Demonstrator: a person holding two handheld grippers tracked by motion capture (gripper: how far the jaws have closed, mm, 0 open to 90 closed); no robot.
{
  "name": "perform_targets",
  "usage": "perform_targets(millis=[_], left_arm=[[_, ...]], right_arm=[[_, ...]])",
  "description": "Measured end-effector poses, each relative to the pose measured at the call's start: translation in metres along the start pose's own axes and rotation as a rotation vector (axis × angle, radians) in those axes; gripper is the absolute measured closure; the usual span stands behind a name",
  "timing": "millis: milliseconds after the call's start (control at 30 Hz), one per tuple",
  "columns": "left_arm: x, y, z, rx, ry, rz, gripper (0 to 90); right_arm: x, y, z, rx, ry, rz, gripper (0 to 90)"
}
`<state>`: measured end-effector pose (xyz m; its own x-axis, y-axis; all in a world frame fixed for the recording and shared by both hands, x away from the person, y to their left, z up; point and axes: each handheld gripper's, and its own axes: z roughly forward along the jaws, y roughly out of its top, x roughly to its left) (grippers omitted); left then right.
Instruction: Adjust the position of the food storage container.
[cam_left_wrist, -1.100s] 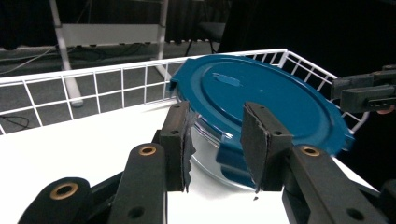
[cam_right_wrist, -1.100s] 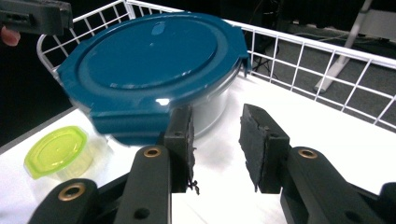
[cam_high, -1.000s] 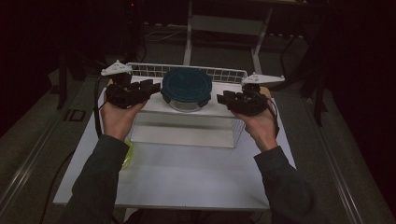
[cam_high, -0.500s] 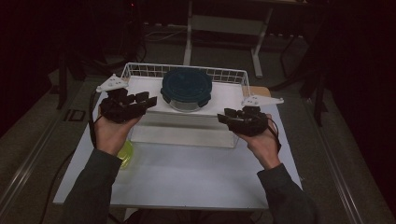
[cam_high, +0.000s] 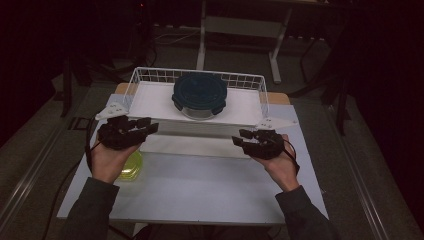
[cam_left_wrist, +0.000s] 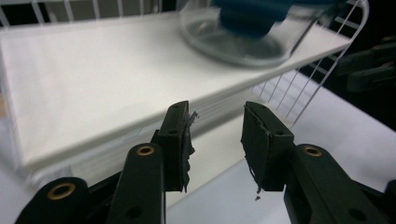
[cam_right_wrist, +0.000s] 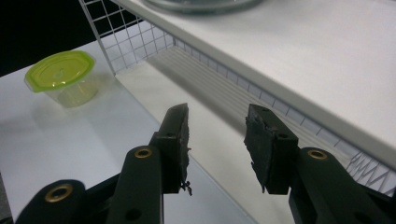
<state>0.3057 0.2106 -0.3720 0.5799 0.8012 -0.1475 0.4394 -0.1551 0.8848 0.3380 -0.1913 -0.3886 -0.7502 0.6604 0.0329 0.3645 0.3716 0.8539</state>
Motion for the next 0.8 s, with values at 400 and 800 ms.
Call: perform_targets(millis=[400, 800], left_arm=[[0.032, -0.049, -0.019, 0.095, 0.092, -0.066, 65.6], [0.062, -0.091, -0.031, 0.166, 0.203, -0.142, 69.9]], right_arm=[[-0.001, -0.016, 0.008, 0.026, 0.017, 0.028, 58.8], [0.0, -0.02, 0.008, 0.032, 0.018, 0.032, 58.7]])
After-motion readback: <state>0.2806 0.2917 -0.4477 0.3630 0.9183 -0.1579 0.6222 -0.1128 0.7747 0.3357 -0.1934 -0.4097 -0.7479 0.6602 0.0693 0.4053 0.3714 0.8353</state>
